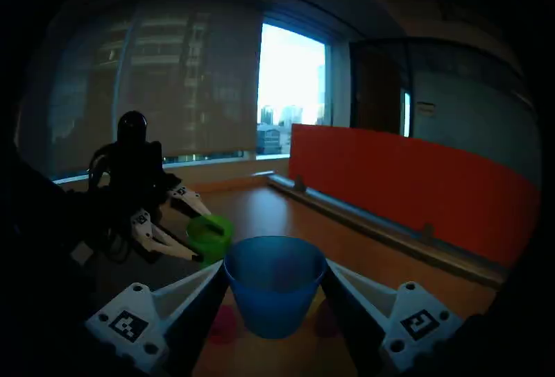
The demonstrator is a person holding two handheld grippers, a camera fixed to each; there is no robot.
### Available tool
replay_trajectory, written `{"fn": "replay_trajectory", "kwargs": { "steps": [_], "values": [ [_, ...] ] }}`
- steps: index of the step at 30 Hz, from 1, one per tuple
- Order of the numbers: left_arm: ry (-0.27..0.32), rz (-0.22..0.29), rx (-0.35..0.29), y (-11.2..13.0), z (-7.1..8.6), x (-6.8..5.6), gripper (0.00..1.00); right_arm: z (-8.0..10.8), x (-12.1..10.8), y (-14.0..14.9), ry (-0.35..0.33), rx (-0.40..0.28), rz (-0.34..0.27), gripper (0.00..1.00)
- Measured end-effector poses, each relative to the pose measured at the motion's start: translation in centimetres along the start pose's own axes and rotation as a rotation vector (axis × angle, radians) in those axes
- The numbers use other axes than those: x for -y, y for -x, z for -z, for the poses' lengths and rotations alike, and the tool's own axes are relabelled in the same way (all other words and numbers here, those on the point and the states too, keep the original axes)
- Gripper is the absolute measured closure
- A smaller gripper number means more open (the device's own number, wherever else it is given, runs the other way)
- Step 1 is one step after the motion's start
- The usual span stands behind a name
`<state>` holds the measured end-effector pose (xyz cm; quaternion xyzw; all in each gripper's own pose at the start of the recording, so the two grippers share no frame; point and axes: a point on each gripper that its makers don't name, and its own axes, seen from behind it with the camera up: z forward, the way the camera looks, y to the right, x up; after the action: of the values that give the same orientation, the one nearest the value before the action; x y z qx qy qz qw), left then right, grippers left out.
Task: Pour water
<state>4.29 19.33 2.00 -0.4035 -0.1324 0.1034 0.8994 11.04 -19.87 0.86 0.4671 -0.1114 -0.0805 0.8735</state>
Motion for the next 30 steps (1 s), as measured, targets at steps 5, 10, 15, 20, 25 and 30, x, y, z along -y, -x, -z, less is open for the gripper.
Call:
{"fn": "replay_trajectory", "kwargs": {
  "steps": [5, 10, 15, 20, 25, 30],
  "values": [
    [0.010, -0.008, 0.059, 1.9, -0.2, -0.2, 0.17, -0.1, 0.3, 2.8, -0.023, 0.049, -0.015, 0.09],
    [0.022, -0.015, 0.110, 3.7, -0.4, -0.5, 0.17, -0.4, 0.6, 5.8, -0.041, 0.113, -0.015, 0.09],
    [0.046, -0.012, 0.170, 5.5, -0.4, -1.2, 0.17, -0.6, 1.0, 8.0, -0.058, 0.171, 0.000, 0.09],
    [0.074, -0.017, 0.212, 6.9, -0.5, -1.9, 0.17, -0.8, 1.6, 10.2, -0.085, 0.218, 0.002, 0.09],
    [0.095, -0.018, 0.253, 8.3, -0.5, -2.3, 0.17, -1.0, 2.2, 12.3, -0.109, 0.269, 0.007, 0.09],
    [0.114, -0.028, 0.301, 9.6, -0.5, -2.6, 0.18, -1.3, 3.0, 14.1, -0.135, 0.311, 0.012, 0.09]
  ]
}}
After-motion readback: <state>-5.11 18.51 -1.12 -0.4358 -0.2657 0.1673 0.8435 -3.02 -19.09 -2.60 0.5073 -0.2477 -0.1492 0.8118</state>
